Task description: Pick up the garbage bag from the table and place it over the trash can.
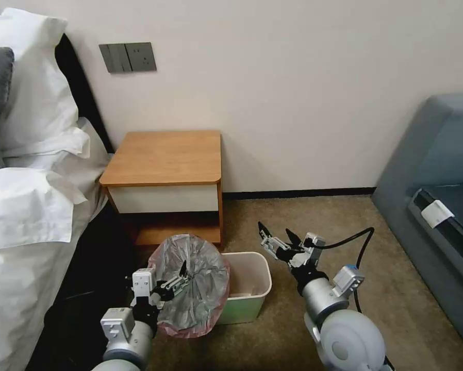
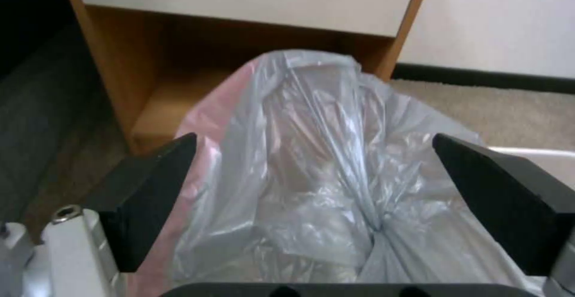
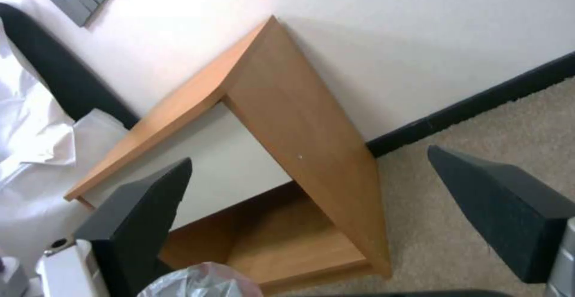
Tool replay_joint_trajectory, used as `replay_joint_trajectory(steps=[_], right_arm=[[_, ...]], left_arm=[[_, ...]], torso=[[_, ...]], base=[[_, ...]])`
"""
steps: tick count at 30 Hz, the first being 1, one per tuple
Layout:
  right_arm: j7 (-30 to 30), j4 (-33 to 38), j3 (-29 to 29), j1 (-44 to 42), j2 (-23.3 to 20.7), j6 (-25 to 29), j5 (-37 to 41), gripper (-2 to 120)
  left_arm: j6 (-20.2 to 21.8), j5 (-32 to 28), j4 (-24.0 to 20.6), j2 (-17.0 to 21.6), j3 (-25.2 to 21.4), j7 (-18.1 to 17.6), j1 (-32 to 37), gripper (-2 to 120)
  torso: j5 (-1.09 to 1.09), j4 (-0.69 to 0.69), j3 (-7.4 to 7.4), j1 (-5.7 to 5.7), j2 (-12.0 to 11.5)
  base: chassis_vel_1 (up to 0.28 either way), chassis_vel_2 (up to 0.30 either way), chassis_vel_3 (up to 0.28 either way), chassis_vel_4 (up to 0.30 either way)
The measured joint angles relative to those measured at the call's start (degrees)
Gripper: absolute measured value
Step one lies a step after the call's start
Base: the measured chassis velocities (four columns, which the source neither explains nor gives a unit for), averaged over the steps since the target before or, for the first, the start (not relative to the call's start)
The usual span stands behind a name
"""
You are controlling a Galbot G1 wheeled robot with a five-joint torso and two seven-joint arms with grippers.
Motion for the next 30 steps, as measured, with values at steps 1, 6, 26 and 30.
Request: replay_joint_trajectory(steps=[1, 6, 26, 30], right_arm=[[0.01, -0.11, -0.05, -0.05, 0.04, 0.07, -0.18, 100], [0.05, -0.33, -0.18, -0.35, 0.21, 0.35, -0.76, 100], [0.13, -1.98, -1.25, -0.54, 2.18, 1.33, -2.56, 100], [0.14, -2.10, -1.62, -0.61, 2.47, 1.60, -3.04, 100]], left_arm=[[0.00, 0.00, 0.29, 0.00, 0.20, 0.10, -0.15, 97], [0.00, 0.15, 1.60, -0.01, 1.10, 0.28, -0.71, 96], [1.25, -0.63, 5.56, 1.03, 1.96, -3.32, -4.01, 78], [1.91, -1.32, 6.52, 1.41, 2.47, -3.83, -4.68, 72]], torso=[[0.00, 0.00, 0.00, 0.00, 0.00], [0.00, 0.00, 0.00, 0.00, 0.00], [0.00, 0.00, 0.00, 0.00, 0.00], [0.00, 0.00, 0.00, 0.00, 0.00]], base=[[0.000, 0.000, 0.000, 0.000], [0.000, 0.000, 0.000, 0.000], [0.000, 0.000, 0.000, 0.000], [0.000, 0.000, 0.000, 0.000]])
